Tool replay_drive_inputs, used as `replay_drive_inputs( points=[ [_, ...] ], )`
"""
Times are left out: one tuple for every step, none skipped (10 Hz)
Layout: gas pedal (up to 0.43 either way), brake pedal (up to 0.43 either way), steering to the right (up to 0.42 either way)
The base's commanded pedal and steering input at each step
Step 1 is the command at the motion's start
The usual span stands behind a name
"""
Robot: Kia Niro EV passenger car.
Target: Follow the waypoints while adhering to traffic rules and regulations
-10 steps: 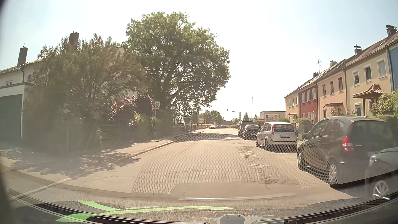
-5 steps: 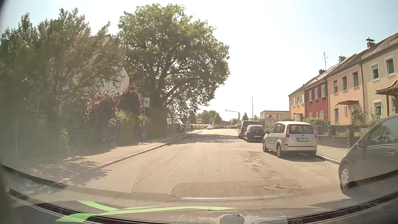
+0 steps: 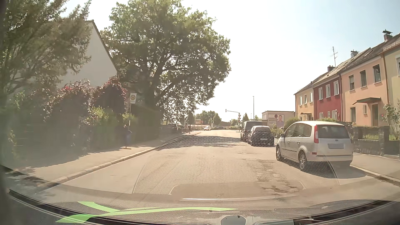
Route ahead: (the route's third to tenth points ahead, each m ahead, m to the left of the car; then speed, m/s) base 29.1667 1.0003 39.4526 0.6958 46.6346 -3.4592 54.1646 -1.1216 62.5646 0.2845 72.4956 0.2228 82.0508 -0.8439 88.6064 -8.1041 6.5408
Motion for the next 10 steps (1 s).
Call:
replay_drive_inputs(
  points=[
    [0.138,0.000,0.004],
    [0.138,0.000,0.004],
    [0.138,0.000,0.003],
    [0.138,0.000,0.003],
    [0.138,0.000,0.003],
    [0.138,0.000,0.003],
    [0.138,0.000,0.003],
    [0.138,0.000,0.003],
    [0.138,0.000,0.003],
    [0.138,0.000,0.003]
  ],
)
